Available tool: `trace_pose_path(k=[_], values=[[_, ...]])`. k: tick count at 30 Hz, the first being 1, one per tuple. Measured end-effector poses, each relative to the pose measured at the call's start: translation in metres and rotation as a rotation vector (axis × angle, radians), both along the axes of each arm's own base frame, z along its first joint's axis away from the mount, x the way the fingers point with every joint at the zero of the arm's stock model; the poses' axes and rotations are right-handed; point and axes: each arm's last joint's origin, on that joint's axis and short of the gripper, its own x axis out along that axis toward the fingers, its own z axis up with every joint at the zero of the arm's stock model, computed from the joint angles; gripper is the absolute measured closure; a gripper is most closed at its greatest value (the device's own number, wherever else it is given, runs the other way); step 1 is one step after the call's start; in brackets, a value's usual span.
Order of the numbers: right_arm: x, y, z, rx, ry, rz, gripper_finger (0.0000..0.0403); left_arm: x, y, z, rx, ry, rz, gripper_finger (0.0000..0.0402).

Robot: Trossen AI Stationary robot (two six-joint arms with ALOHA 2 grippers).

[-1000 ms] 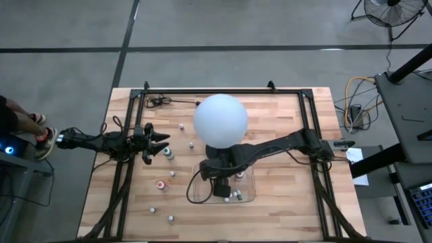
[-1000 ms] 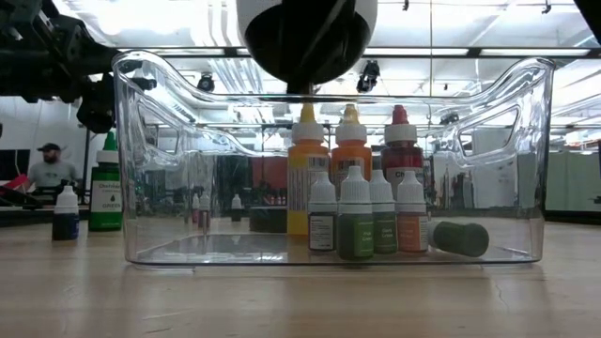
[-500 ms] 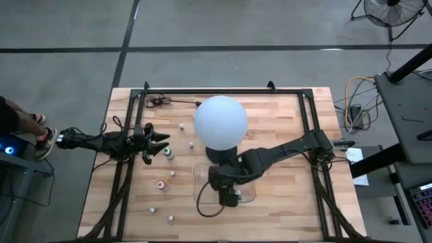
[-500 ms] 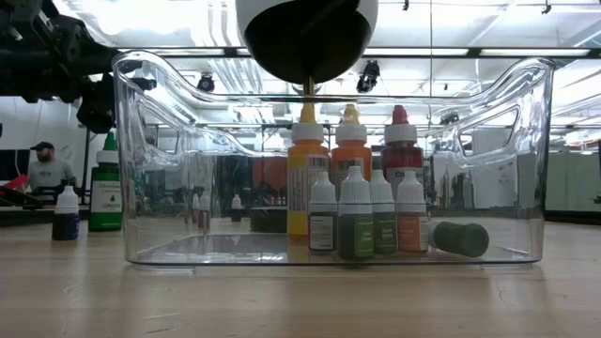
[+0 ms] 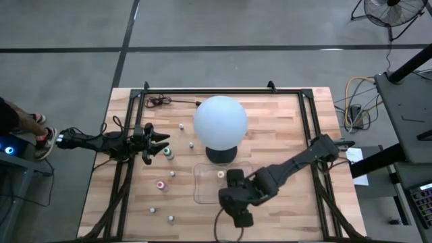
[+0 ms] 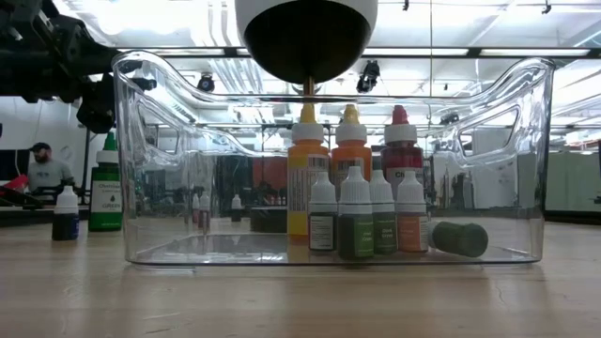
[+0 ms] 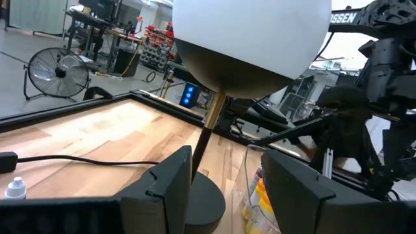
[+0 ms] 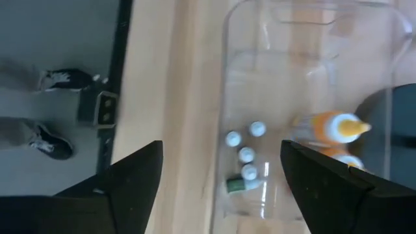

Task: Pick & Place food coloring
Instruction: Put the small black food coloring bottle into the transparent bin

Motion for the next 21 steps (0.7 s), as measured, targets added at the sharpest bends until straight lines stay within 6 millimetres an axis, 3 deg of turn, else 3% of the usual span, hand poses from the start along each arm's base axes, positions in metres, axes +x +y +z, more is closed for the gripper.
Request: trace_pose_path(k=[8,14,21], values=[[-0.030,0.011,-0.006,0.033,-0.035,0.044,0.0092,0.000,0.000,0.000,0.000,0.000,0.000,0.0241],[-0.067,0.001,-0.017,0.055,-0.051,0.053,0.0094,0.000,0.000,0.000,0.000,0.001,0.000,0.0241],[-0.113,-0.024,-0.026,0.129,-0.166,0.067,0.0087,0.000,0.000,0.000,0.000,0.001,0.000,0.0241]])
